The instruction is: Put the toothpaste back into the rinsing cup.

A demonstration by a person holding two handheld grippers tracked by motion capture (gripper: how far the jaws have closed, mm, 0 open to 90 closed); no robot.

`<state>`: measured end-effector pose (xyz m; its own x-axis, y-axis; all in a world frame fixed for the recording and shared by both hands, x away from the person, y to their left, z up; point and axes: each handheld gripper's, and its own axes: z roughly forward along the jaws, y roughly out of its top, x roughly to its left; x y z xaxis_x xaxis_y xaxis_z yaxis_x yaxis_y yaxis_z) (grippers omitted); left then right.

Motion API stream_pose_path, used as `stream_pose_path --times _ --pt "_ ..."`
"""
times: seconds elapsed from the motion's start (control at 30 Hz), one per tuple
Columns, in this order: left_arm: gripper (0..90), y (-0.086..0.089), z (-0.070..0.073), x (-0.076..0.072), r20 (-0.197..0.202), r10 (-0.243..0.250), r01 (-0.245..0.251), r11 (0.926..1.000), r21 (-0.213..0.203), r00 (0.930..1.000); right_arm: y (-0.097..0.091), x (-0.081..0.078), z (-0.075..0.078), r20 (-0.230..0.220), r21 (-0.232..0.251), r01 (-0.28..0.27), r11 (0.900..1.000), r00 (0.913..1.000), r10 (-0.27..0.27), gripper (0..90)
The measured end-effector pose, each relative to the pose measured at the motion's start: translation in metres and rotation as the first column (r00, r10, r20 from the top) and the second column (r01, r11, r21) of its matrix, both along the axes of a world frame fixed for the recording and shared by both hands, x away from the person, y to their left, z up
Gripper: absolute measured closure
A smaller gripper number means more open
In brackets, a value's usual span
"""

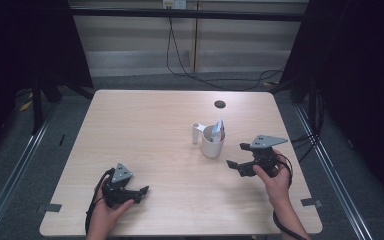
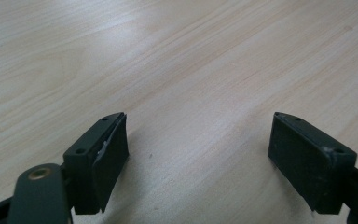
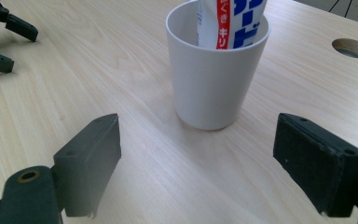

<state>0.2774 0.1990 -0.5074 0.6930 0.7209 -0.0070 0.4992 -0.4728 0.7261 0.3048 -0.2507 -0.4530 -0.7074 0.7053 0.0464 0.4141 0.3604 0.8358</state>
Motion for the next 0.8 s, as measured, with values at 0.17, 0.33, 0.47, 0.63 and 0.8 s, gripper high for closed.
stream_pose_path --times 0.17,0.33,0.47,0.63,0.8 --pt "19.6 0.0 0.0 0.0 0.0 0.0 0.0 1.0 0.0 1.0 -0.005 -0.005 -0.003 -0.009 -0.005 -0.006 1.0 0.9999 0.006 14.7" --pt "19.6 0.0 0.0 0.0 0.0 0.0 0.0 1.0 0.0 1.0 -0.008 -0.01 -0.007 -0.01 -0.015 -0.005 0.9999 0.9999 0.005 14.7" --pt "19.6 0.0 0.0 0.0 0.0 0.0 0.0 1.0 0.0 1.0 -0.011 -0.014 -0.011 -0.018 -0.022 -0.012 0.9997 0.9998 0.011 14.7" --pt "19.6 0.0 0.0 0.0 0.0 0.0 0.0 1.0 0.0 1.0 -0.016 -0.018 -0.018 -0.031 -0.024 -0.004 0.9997 0.9995 0.003 14.7" --pt "19.6 0.0 0.0 0.0 0.0 0.0 0.0 1.0 0.0 1.0 -0.017 -0.022 -0.023 -0.037 -0.039 -0.004 0.9992 0.9993 0.003 14.8"
